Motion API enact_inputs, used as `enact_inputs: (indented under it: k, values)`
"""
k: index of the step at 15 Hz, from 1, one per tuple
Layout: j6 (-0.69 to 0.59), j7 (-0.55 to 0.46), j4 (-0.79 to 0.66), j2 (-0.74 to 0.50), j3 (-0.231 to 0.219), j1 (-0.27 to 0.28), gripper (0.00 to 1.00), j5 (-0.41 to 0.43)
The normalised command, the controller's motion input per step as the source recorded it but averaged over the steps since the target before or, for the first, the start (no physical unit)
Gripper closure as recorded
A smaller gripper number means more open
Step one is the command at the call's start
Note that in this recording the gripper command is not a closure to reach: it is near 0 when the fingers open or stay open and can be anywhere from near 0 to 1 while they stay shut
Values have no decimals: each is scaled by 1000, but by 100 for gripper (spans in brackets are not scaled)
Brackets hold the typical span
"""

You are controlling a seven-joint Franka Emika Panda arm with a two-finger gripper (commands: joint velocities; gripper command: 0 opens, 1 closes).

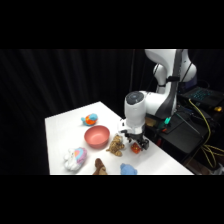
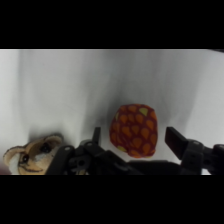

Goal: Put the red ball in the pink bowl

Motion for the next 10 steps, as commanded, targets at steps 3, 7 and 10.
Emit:
enact_inputs:
  k: [3, 7, 10]
  values:
    - [89, -245, 107, 177, 54, -88, 0, 124]
    - [47, -186, 23, -26, 55, -67, 100, 119]
    - [44, -76, -123, -228, -2, 1, 100, 53]
